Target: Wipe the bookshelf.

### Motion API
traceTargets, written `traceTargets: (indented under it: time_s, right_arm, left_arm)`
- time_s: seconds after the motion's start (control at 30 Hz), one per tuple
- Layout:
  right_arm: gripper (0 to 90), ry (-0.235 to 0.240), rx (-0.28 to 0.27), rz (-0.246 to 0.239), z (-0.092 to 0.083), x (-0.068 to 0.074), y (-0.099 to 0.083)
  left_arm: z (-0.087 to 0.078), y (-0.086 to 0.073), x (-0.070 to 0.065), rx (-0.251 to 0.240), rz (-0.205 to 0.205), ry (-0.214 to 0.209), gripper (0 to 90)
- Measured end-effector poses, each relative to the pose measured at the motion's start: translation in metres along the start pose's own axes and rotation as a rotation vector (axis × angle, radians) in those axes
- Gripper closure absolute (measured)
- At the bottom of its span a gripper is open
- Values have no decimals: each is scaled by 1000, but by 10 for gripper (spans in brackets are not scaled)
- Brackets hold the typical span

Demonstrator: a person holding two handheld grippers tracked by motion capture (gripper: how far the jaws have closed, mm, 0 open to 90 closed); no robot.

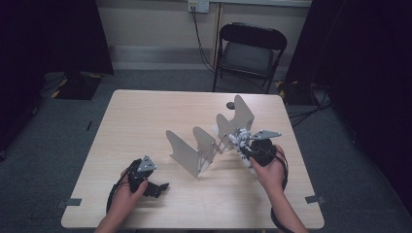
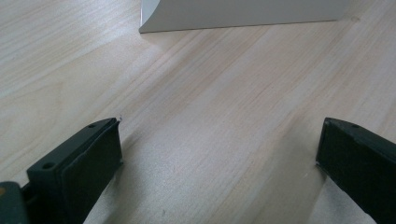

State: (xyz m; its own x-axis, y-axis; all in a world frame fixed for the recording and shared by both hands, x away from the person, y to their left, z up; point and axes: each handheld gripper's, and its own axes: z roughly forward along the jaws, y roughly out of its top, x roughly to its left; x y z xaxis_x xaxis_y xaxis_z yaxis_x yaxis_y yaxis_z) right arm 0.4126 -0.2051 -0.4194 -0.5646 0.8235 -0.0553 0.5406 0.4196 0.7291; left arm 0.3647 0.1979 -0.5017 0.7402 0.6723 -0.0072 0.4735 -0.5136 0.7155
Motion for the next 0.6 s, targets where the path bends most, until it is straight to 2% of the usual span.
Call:
traceTargets:
  time_s: [0.13, 0.3, 0.6]
  right_arm:
    - [785, 1, 3, -3, 2, 2, -1]
    - [785, -8, 8, -13, -6, 0, 3]
    - [785, -66, -46, 0, -39, -14, 17]
  left_arm:
    - [0, 0, 0, 0, 0, 0, 0]
    - [0, 0, 0, 0, 0, 0, 0]
    - [0, 0, 0, 0, 0, 1, 0]
